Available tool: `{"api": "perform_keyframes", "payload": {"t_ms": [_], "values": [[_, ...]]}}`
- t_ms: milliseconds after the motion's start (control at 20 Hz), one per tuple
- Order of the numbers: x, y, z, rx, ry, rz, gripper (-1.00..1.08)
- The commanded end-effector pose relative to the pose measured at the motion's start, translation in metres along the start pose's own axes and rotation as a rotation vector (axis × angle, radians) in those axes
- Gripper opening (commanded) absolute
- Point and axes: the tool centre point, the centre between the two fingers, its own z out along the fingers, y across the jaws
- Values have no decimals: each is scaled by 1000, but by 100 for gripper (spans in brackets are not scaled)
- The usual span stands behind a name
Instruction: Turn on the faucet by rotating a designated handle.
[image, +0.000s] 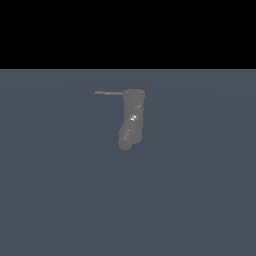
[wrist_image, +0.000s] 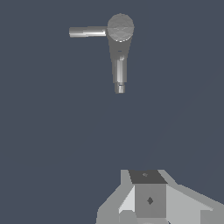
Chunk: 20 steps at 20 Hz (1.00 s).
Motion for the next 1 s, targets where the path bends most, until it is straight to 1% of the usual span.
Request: {"api": "perform_keyframes", "payload": {"t_ms": [0, 450, 950], "values": [[17, -6, 3, 20, -7, 63, -100], [78, -27, 20, 70, -37, 302, -100], [144, -49, 54, 91, -65, 582, -100]]}}
